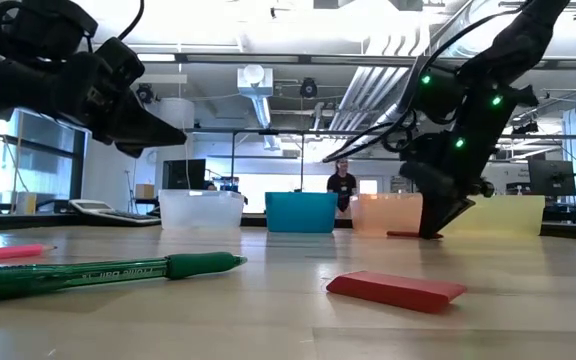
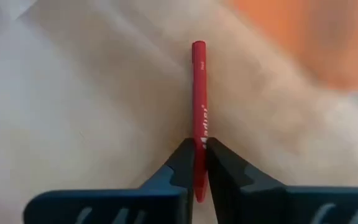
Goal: Sort crayons/erasers/pens/pencils in bins
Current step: Put the red crayon into the blue bin
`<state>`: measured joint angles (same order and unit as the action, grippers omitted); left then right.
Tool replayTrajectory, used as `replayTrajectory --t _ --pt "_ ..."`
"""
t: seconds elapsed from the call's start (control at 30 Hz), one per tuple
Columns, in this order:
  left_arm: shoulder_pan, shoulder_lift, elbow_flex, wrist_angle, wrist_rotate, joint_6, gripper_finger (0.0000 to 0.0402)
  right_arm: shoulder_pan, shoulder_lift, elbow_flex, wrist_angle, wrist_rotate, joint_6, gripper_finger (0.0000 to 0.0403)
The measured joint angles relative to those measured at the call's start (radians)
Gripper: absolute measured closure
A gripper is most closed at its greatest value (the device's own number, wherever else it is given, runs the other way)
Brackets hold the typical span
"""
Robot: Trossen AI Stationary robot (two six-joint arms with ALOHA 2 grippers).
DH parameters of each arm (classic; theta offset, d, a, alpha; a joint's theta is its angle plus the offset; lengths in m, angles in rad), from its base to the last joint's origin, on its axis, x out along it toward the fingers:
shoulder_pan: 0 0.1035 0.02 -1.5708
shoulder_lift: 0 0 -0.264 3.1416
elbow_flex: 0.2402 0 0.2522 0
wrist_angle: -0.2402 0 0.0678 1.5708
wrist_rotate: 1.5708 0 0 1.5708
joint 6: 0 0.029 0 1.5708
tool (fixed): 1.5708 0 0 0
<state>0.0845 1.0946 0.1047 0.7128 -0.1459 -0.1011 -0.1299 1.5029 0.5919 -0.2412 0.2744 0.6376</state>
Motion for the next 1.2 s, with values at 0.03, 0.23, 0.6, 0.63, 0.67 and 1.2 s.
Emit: replayTrajectory --t 0.03,0.23,0.6,0.63,0.67,1.2 --pt "0.0 0.0 0.0 -0.007 0.0 0.0 0.0394 0.009 -0.014 -0.001 -0.006 -0.029 0.001 0.0382" --pt "0.0 0.0 0.0 -0.021 0.0 0.004 0.0394 0.058 -0.091 -0.002 -0.012 -0.092 -0.009 0.0384" --pt "0.0 0.0 0.0 -0.018 0.0 0.007 0.0394 0.102 -0.133 0.183 -0.005 -0.03 -0.149 0.0384" --pt "0.0 0.0 0.0 -0.018 0.0 0.007 0.0394 0.092 -0.132 0.207 -0.009 -0.007 -0.168 0.0384" --pt "0.0 0.0 0.0 -0.018 0.001 0.007 0.0394 0.077 -0.125 0.234 -0.01 0.017 -0.179 0.0384" --pt "0.0 0.0 0.0 -0.019 0.002 0.007 0.0394 -0.246 0.348 0.856 -0.234 -0.007 -0.489 0.0384"
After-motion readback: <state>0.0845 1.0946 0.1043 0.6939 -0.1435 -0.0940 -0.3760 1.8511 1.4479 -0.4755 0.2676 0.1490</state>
